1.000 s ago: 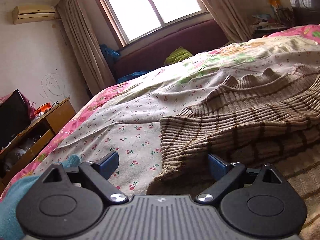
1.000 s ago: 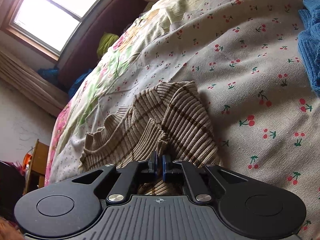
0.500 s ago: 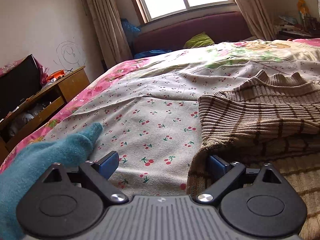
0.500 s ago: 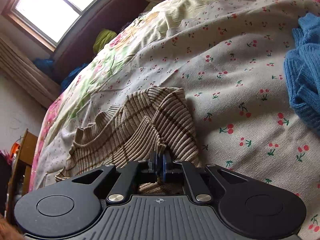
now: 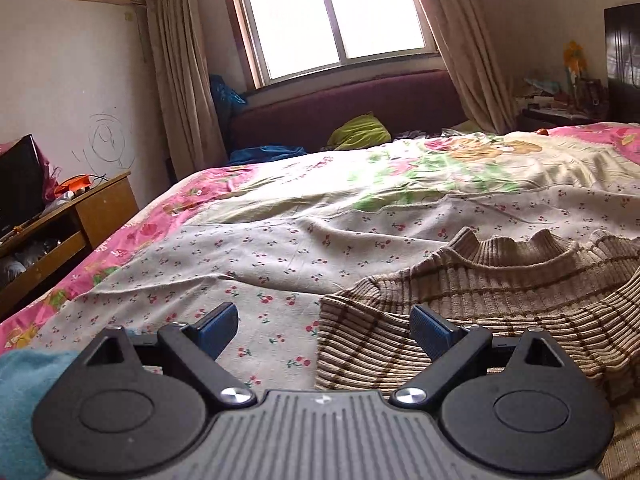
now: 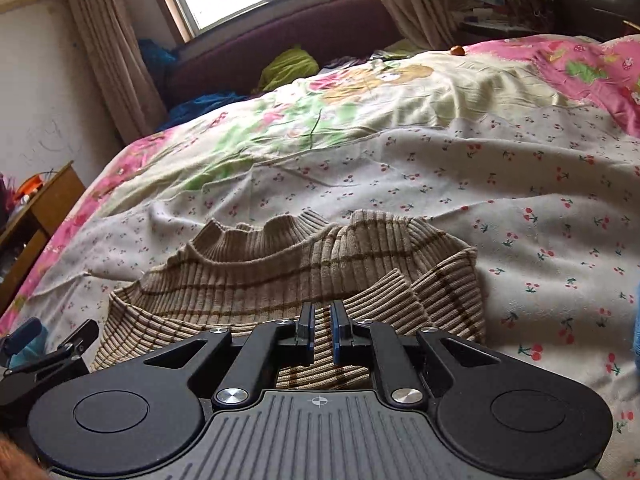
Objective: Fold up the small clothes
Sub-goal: 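Move the right tool to the sweater hem and grasp it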
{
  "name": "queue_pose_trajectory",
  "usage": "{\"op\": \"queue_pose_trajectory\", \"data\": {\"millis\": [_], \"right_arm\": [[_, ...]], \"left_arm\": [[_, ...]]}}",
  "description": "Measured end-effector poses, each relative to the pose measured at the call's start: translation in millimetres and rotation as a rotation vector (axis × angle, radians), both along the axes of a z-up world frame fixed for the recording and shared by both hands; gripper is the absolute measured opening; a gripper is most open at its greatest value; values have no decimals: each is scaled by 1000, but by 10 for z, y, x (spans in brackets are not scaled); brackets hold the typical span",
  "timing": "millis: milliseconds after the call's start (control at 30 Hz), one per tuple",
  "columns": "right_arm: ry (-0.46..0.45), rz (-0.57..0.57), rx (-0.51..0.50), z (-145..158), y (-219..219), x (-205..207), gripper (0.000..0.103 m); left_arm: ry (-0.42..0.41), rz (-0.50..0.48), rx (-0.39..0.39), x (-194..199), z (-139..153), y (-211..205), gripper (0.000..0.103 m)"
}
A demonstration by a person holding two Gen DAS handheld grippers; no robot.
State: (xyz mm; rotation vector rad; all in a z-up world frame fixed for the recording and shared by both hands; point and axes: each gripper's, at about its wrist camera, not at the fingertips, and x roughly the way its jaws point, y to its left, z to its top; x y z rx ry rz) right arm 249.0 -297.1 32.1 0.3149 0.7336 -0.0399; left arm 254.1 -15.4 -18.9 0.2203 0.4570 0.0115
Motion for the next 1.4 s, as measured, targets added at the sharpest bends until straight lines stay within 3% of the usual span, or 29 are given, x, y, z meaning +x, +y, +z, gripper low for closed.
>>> {"op": "queue_pose_trajectory", "data": {"millis": [100,167,233,333,400,467,533,600,733,867,1000,1200,1267,1400], "right_arm": [[50,-43,-22,-238,-80,77,9],[56,-51,16,-379,-196,64,0],[48,-54,56,-423,-281,34,0],[52,-56,46,-326,-263,4,0],[18,-25,29,-188,-191,-111,12],[-2,9,-3,-111,-126,-242,12],[36,22,-42,-130,-94,-285,12],[147,38,-54,-275,-107,-197,9],[118,24,0,-97,-129,-324,13],[95,61,-5,149,-188,-759,13],[137,76,12,243,-304,-1397,13],[241,107,25,231,-256,-2234,15],[274,110,44,189,-249,-2405,22],[337,122,74,85,-197,-2640,24]], "left_arm": [[55,41,42,192,-206,-30,103],[114,97,60,300,-363,58,103],[136,105,3,309,-427,217,103],[129,142,2,274,-373,316,103],[108,142,6,205,-301,342,103],[97,133,27,133,-255,350,103],[129,113,59,97,-296,349,103],[189,83,105,116,-404,329,103],[171,69,97,-39,-237,341,103],[170,32,83,-426,-43,509,103],[245,-1,37,-936,37,773,103],[339,-28,41,-1500,33,973,103],[366,-42,34,-1626,38,993,103],[400,-86,25,-1802,92,993,103]]}}
